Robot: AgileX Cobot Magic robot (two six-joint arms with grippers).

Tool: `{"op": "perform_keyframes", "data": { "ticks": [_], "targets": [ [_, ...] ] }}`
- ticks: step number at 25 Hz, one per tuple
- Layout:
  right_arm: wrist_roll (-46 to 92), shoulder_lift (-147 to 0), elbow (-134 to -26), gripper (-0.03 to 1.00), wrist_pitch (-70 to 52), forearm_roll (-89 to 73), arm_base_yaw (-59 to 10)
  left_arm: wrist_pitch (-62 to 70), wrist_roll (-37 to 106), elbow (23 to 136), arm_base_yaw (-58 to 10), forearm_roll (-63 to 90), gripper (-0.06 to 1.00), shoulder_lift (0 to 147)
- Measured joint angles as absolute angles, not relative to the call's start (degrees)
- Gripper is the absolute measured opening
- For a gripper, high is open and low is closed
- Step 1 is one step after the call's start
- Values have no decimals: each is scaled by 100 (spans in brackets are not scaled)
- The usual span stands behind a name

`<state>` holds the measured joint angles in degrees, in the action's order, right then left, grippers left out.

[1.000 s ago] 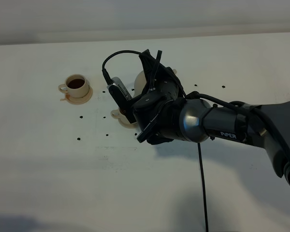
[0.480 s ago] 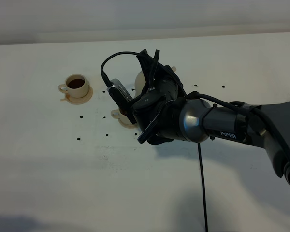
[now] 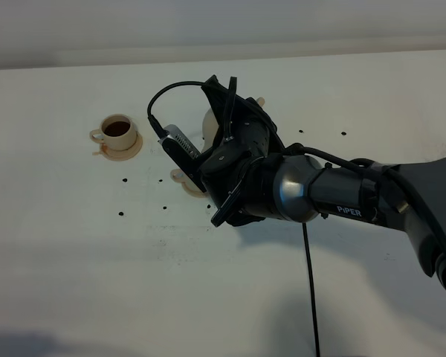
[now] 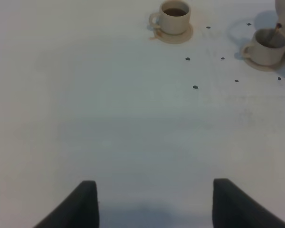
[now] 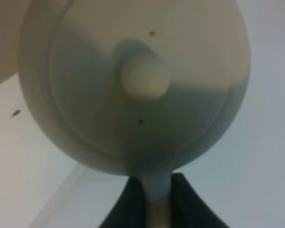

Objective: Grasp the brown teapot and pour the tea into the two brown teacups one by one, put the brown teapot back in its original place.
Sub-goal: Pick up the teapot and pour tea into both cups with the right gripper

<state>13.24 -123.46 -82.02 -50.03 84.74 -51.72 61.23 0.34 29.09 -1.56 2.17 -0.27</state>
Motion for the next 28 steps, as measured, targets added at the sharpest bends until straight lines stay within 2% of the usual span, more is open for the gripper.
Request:
{"op": "perform_keyframes", "data": {
  "ticks": [28],
  "targets": [
    [1671,-12346,-8202,9,-5095,8650,-5172,6123,34,2909,-156,217,50,-27]
  ]
}}
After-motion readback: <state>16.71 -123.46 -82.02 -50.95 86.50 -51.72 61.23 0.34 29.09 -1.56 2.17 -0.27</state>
